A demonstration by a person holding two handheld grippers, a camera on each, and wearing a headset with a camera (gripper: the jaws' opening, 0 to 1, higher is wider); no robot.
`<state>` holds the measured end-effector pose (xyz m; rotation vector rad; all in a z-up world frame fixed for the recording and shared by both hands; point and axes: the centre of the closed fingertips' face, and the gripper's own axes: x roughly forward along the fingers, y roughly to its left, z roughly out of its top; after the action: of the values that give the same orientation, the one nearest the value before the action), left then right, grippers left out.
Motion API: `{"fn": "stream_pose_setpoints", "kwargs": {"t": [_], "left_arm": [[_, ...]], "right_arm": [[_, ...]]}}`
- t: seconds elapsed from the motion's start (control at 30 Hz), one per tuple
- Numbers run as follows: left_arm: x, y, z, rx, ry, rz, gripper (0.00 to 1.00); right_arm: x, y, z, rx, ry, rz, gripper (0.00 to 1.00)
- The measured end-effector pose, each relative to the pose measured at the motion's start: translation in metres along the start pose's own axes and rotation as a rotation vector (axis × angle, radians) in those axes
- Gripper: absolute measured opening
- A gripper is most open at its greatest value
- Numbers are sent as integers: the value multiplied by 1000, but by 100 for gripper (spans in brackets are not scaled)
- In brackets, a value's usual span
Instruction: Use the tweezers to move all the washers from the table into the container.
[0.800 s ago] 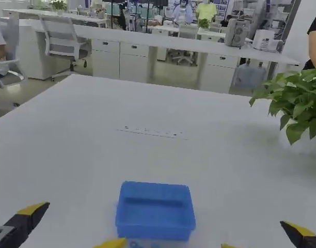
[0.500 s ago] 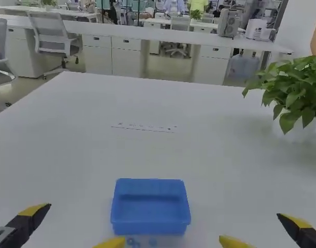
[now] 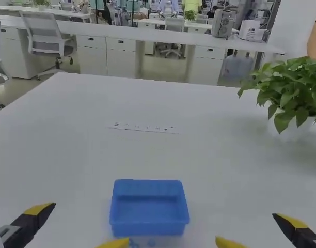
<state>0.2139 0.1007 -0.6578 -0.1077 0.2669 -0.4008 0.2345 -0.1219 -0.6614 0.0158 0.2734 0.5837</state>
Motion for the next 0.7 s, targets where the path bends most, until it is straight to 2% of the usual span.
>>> {"fn": "stream_pose_setpoints", "kwargs": {"t": [0.4,0.57,0.7], "left_arm": [[-7,12,-2,-10,-1,30,86],[-9,17,1,-18,-12,43,85],[-2,14,7,-2,-22,28,84]], "right_arm": [[9,4,1,-5,7,16,72],[11,9,4,-3,-2,29,72],[11,11,6,-3,-12,34,71]]}}
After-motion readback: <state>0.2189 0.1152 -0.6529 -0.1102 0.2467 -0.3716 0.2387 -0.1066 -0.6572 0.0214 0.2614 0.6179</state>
